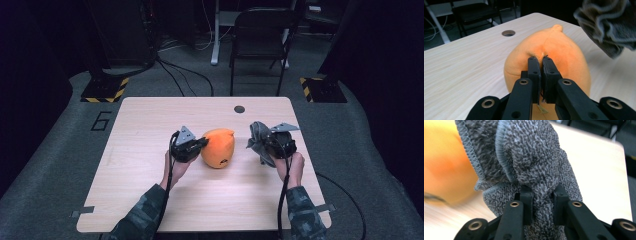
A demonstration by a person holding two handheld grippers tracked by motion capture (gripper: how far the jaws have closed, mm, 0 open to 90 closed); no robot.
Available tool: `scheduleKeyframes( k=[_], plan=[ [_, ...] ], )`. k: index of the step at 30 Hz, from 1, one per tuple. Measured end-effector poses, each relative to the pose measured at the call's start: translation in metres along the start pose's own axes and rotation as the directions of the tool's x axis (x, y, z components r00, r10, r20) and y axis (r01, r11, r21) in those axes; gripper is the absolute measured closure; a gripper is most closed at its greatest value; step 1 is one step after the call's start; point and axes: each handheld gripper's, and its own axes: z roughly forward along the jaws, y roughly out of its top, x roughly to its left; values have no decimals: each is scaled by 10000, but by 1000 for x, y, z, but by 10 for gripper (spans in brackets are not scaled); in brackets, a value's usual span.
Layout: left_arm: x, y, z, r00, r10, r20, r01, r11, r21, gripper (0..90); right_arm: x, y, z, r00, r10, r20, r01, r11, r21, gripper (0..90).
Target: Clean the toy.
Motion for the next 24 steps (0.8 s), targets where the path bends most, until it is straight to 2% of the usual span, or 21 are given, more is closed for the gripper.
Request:
scheduleKeyframes(
  k=[3, 4, 8, 11, 13, 17, 20, 23, 24],
  plan=[
    [9, -1, 1, 9995, -125, -280, 130, 9998, 159, 862, -10, -15, 7, 9996, 251, 138, -257, 9986, 455, 746],
    [11, -1, 1, 9989, -227, -409, 235, 9995, 187, 861, -13, -20, 9, 9994, 304, 134, -309, 9985, 455, 745],
    [21, -3, 5, 9960, -491, -742, 517, 9981, 335, 854, -17, -35, 20, 9981, 610, 65, -613, 9948, 819, 730],
    [29, -1, 9, 9930, -618, -1009, 667, 9967, 461, 841, -19, -41, 32, 9973, 726, 94, -732, 9915, 1078, 714],
    [34, -1, 13, 9912, -822, -1040, 889, 9942, 609, 833, -20, -44, 40, 9974, 717, 107, -725, 9897, 1235, 688],
    [45, 1, 20, 9842, -864, -1542, 1008, 9910, 877, 799, -21, -47, 51, 9963, 835, 194, -854, 9857, 1451, 602],
    [57, 2, 24, 9779, -1060, -1800, 1277, 9853, 1137, 710, -22, -48, 52, 9953, 935, 264, -963, 9849, 1440, 503],
    [68, 1, 26, 9702, -1248, -2076, 1542, 9792, 1319, 553, -24, -47, 50, 9952, 967, 146, -978, 9853, 1404, 407],
    [71, 1, 27, 9651, -1378, -2226, 1699, 9766, 1319, 511, -23, -47, 50, 9947, 1025, 109, -1030, 9851, 1381, 384]
  ],
)
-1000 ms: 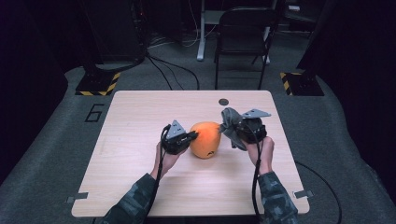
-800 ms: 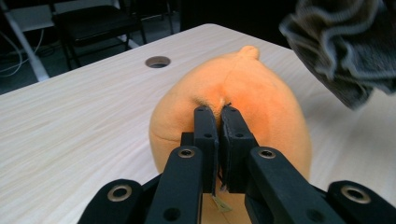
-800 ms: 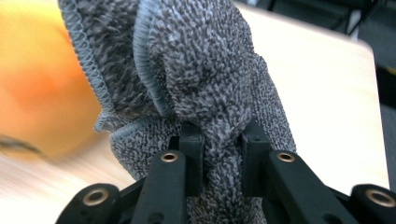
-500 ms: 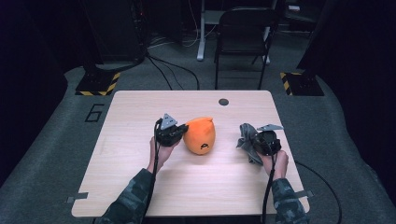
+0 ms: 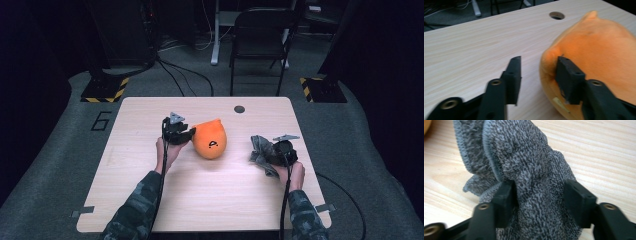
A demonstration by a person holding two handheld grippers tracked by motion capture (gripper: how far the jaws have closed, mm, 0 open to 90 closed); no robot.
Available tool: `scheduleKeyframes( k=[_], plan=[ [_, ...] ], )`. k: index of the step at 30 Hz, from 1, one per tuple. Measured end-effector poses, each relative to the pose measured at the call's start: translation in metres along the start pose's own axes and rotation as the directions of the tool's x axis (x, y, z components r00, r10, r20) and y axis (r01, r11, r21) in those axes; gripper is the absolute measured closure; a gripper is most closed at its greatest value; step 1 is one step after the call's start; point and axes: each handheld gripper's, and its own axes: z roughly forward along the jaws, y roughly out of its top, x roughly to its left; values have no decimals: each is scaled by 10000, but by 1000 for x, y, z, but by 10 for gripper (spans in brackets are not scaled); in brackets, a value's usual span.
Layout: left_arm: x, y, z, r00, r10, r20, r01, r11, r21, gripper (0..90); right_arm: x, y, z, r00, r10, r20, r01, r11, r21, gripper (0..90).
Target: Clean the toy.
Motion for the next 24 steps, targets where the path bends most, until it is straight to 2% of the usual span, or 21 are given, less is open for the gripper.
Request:
scheduleKeyframes(
  k=[4, 5, 8, 10, 16, 18, 24],
  plan=[
    [9, 0, -2, 9996, -265, -132, 268, 9995, 171, 400, -2, 1, -5, 9998, 57, -171, -61, 9997, -225, 296],
    [10, -1, -3, 9994, -321, -137, 323, 9993, 174, 387, -2, 1, -7, 9998, 108, -191, -114, 9995, -282, 250],
    [13, -2, -7, 9988, -486, -65, 486, 9987, 144, 347, -1, 3, -15, 9994, 18, -338, -36, 9984, -560, 187],
    [14, -3, -13, 9985, -535, -63, 536, 9986, 32, 290, 1, 3, -21, 9989, 13, -467, -41, 9982, -591, 158],
    [16, -12, -38, 9992, -385, 140, 386, 9992, -66, 211, -2, -9, -38, 9984, -339, -446, 300, 9959, -858, 132],
    [16, -19, -46, 9996, -267, 135, 269, 9995, -147, 193, -7, -15, -42, 9987, -327, -396, 290, 9956, -894, 115],
    [19, -44, -70, 9997, -32, 246, 31, 10000, 33, 162, -25, -37, -50, 9996, -209, -204, 192, 9965, -815, 82]
  ],
)
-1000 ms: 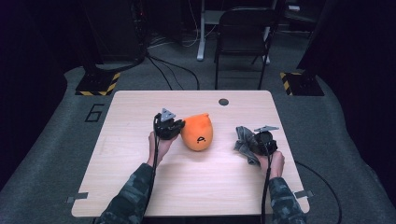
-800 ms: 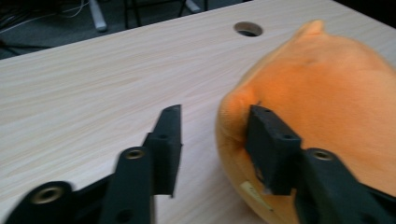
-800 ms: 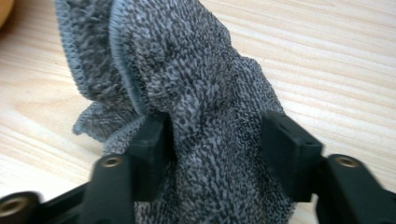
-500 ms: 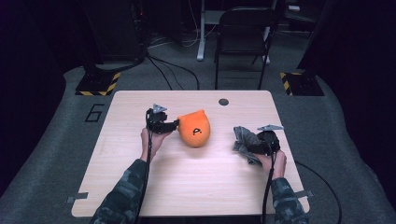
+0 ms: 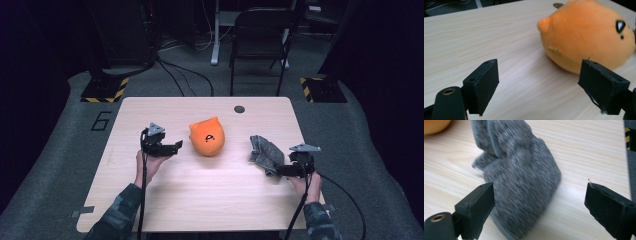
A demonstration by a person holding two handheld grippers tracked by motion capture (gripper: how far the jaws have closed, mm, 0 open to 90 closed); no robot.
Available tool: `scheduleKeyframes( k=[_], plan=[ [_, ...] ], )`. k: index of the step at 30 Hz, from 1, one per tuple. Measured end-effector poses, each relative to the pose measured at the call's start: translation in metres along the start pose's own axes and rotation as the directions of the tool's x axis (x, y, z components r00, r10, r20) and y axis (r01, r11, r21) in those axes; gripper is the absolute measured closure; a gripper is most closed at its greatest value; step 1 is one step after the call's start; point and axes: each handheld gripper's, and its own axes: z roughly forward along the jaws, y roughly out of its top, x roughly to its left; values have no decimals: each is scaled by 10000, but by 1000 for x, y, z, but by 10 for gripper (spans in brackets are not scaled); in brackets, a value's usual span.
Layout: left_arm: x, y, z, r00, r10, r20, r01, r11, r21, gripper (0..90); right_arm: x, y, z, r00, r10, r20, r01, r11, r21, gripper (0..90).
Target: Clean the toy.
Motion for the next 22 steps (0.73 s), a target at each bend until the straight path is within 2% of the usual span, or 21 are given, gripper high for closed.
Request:
scheduleKeyframes(
  k=[4, 5, 6, 7, 9, 11, 12, 14, 16, 17, 19, 22],
  plan=[
    [4, -21, -14, 9999, 150, -35, -149, 9995, 284, 153, -11, -16, -3, 9998, -49, 197, 47, 9999, 89, 65],
    [5, -28, -16, 9995, 272, -150, -266, 9989, 389, 150, -14, -21, -3, 9998, -78, 205, 74, 9998, 193, 58],
    [5, -33, -17, 9989, 361, -290, -345, 9980, 536, 150, -15, -25, -2, 9997, 11, 242, -19, 9996, 296, 52],
    [7, -44, -19, 9983, 472, -335, -443, 9956, 824, 149, -17, -29, -2, 9997, -81, 234, 72, 9992, 383, 52],
    [9, -56, -20, 9978, 490, -436, -441, 9933, 1066, 146, -20, -40, 1, 9990, -187, 398, 161, 9978, 650, 46],
    [14, -69, -21, 9981, 365, -493, -298, 9910, 1305, 136, -24, -47, 4, 9991, -72, 417, 37, 9966, 828, 40],
    [17, -76, -21, 9980, 261, -579, -177, 9899, 1405, 135, -25, -51, 7, 9991, -181, 396, 147, 9963, 844, 37],
    [21, -85, -21, 9977, 21, -676, 70, 9909, 1343, 126, -25, -54, 9, 9990, -48, 442, 9, 9961, 882, 22],
    [25, -89, -20, 9977, 19, -682, 88, 9877, 1559, 113, -24, -54, 10, 9985, -184, 520, 146, 9972, 727, 13],
    [26, -89, -21, 9969, 103, -774, 13, 9890, 1477, 112, -24, -55, 11, 9982, -332, 494, 301, 9976, 620, 12],
    [28, -90, -22, 9976, -97, -687, 200, 9884, 1506, 112, -25, -56, 13, 9985, -425, 352, 407, 9979, 501, 5],
    [31, -90, -23, 9973, 19, -731, 95, 9878, 1552, 111, -27, -58, 16, 10000, 18, -15, -17, 9991, 414, 0]
  ],
)
